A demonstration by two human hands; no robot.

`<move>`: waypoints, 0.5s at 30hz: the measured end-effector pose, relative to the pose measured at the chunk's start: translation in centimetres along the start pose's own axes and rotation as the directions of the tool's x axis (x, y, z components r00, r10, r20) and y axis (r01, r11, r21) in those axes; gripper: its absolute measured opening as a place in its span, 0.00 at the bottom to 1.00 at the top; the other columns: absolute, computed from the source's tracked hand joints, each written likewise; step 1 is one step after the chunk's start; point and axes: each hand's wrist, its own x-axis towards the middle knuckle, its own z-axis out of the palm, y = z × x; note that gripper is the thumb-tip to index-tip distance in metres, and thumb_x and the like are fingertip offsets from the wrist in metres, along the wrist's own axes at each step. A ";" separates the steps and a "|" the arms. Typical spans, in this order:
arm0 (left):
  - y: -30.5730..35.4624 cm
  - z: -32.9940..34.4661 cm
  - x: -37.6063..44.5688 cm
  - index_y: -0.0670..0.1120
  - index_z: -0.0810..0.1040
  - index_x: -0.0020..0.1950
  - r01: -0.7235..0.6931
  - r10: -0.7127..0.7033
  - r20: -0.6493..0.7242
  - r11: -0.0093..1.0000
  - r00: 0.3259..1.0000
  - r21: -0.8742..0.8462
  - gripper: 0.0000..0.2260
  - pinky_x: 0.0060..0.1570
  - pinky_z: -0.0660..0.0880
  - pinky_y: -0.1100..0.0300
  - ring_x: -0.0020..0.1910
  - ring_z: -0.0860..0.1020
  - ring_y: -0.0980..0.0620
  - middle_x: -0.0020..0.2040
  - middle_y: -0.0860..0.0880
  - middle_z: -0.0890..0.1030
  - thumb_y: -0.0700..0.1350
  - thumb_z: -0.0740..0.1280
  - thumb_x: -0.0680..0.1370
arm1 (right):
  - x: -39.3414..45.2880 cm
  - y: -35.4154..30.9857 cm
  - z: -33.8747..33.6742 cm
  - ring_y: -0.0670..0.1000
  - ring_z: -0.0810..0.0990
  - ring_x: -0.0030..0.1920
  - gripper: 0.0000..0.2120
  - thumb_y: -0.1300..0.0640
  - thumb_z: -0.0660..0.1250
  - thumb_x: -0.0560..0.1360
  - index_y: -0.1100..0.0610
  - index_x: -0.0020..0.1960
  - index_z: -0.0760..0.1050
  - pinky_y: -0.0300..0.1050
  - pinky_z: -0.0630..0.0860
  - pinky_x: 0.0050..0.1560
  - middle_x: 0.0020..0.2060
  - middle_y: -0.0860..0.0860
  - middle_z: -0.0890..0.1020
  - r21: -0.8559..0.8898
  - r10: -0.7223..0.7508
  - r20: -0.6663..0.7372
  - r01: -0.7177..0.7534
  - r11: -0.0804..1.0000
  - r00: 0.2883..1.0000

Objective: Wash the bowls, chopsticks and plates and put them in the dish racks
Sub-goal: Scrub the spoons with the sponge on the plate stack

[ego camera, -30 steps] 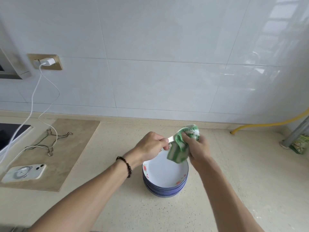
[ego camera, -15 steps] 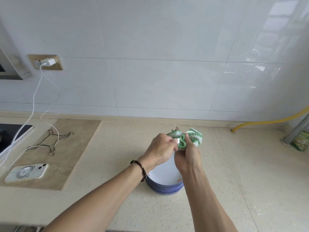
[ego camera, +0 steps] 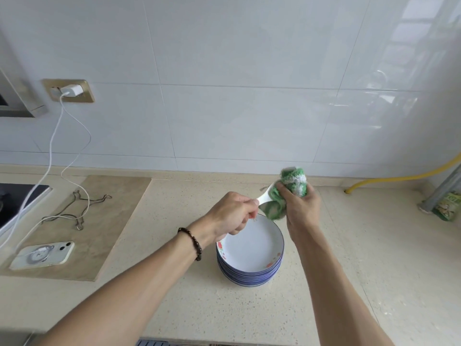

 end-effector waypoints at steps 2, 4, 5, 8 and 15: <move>0.4 1.0 0.3 0.43 0.71 0.37 -0.005 0.004 -0.029 1.000 1.000 -0.025 0.16 0.20 0.53 0.66 0.19 0.57 0.58 0.21 0.56 0.62 0.43 0.59 0.85 | -1.1 0.1 1.3 0.55 0.84 0.38 0.07 0.67 0.69 0.77 0.63 0.54 0.77 0.48 0.81 0.40 0.40 0.58 0.84 0.224 0.141 0.000 -0.138 0.965 0.990; 0.3 2.0 0.5 0.43 0.71 0.37 0.007 -0.011 -0.064 0.998 0.998 -0.064 0.16 0.20 0.53 0.66 0.18 0.57 0.58 0.21 0.55 0.62 0.44 0.60 0.85 | -2.3 0.4 2.4 0.55 0.85 0.39 0.08 0.61 0.65 0.81 0.66 0.56 0.77 0.45 0.83 0.38 0.42 0.60 0.85 0.431 0.347 0.107 -0.358 0.828 0.932; 0.0 2.2 0.5 0.43 0.70 0.37 0.020 -0.025 -0.061 0.996 0.998 -0.089 0.17 0.20 0.52 0.66 0.18 0.56 0.58 0.21 0.55 0.61 0.45 0.60 0.85 | -2.7 0.4 2.6 0.55 0.85 0.39 0.10 0.60 0.64 0.82 0.67 0.54 0.77 0.45 0.83 0.39 0.43 0.61 0.85 0.433 0.392 0.159 -0.421 0.797 0.906; -0.6 0.6 -0.2 0.44 0.69 0.37 0.120 -0.109 0.074 0.979 0.991 -0.162 0.16 0.19 0.50 0.66 0.19 0.55 0.59 0.22 0.54 0.59 0.44 0.59 0.85 | -2.1 -0.2 0.9 0.58 0.85 0.41 0.05 0.67 0.65 0.79 0.68 0.54 0.75 0.47 0.83 0.40 0.43 0.61 0.85 0.218 0.327 0.251 -0.383 0.898 0.911; -0.2 -0.1 -0.4 0.45 0.70 0.35 0.044 -0.044 -0.019 0.999 0.999 0.030 0.17 0.21 0.54 0.65 0.20 0.57 0.57 0.22 0.55 0.61 0.43 0.59 0.85 | -2.6 0.3 1.5 0.56 0.86 0.41 0.05 0.64 0.65 0.80 0.67 0.52 0.77 0.50 0.84 0.43 0.46 0.62 0.85 0.278 0.355 0.172 -0.391 0.877 0.919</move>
